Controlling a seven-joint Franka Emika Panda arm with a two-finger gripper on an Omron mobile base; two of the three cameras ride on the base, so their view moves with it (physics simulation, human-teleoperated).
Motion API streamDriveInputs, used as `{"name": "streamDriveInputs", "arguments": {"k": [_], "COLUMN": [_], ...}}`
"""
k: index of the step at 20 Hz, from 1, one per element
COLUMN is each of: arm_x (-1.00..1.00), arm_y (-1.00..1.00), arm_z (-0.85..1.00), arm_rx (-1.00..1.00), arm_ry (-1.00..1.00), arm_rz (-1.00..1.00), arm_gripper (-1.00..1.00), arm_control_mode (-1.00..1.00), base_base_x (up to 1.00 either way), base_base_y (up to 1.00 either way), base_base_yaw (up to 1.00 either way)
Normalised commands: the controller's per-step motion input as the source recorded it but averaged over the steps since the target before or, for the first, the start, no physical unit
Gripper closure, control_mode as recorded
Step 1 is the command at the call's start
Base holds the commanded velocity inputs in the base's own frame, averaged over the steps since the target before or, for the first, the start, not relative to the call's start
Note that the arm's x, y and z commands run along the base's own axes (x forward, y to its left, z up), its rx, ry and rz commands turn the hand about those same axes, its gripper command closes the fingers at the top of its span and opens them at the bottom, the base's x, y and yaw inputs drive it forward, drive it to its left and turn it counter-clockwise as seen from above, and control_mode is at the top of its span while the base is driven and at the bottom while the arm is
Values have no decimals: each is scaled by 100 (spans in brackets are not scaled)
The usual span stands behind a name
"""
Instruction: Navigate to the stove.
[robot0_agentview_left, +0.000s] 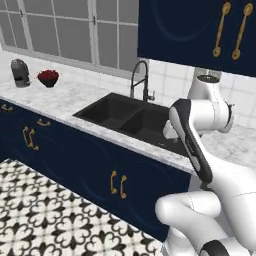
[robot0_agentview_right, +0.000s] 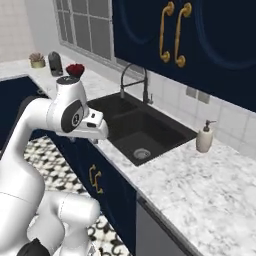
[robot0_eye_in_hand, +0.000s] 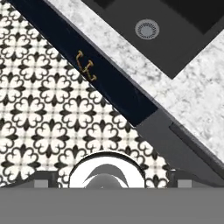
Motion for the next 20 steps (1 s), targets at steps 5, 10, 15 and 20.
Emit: {"name": "streamDriveInputs", "arguments": {"k": [5, 10, 15, 20], "arm_x": [0, 0, 0, 0], "arm_y": [0, 0, 0, 0], "arm_z": [0, 0, 0, 0], "arm_rx": [0, 0, 0, 0], "arm_ry": [0, 0, 0, 0], "arm_rz": [0, 0, 0, 0], "arm_gripper": [-100, -100, -100, -100], "arm_control_mode": [100, 100, 100, 100], "base_base_x": [49, 44, 34, 37], "base_base_y": [39, 31, 24, 22], "base_base_yaw": [74, 77, 82, 83]}}
